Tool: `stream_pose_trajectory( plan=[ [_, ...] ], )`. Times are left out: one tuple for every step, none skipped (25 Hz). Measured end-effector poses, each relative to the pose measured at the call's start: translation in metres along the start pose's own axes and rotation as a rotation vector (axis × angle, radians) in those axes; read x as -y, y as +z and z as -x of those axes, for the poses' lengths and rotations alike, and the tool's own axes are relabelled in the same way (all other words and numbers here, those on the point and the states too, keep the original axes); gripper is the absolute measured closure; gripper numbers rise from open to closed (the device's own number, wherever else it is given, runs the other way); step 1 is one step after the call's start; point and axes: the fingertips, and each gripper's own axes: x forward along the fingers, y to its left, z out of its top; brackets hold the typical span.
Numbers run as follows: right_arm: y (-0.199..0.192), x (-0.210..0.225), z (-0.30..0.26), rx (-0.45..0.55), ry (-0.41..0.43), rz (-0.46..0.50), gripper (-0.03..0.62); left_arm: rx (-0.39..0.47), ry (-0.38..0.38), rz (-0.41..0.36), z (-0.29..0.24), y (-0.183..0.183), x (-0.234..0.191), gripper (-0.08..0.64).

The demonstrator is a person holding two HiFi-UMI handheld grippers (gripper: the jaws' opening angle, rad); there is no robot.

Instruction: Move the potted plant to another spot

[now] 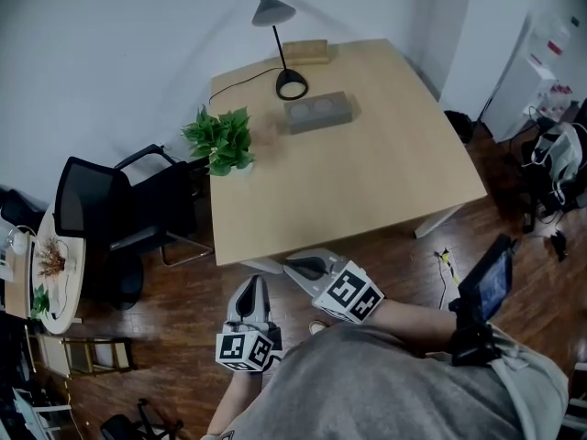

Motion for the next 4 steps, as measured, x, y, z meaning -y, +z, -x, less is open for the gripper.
stream_pose_trajectory(
  plan=[
    [-0.0006,0.0005,0.0008,0.0,0.0,-0.001,0.588,0.0,0.0,0.0,-0.0004,-0.0008,0.0004,0.56],
    [-0.0013,0.0008,0.0015,0.0,0.001,-0.002,0.588,0.0,0.0,-0.001,-0.0008,-0.002,0.0007,0.56],
    [-0.002,0.0011,0.0023,-0.001,0.003,-0.003,0.588,0.001,0.0,-0.001,-0.0011,-0.0034,0.0008,0.56],
    [-0.0029,0.0015,0.003,-0.002,0.004,-0.005,0.588,0.002,0.0,-0.001,-0.0015,-0.0048,0.0009,0.56]
  ],
)
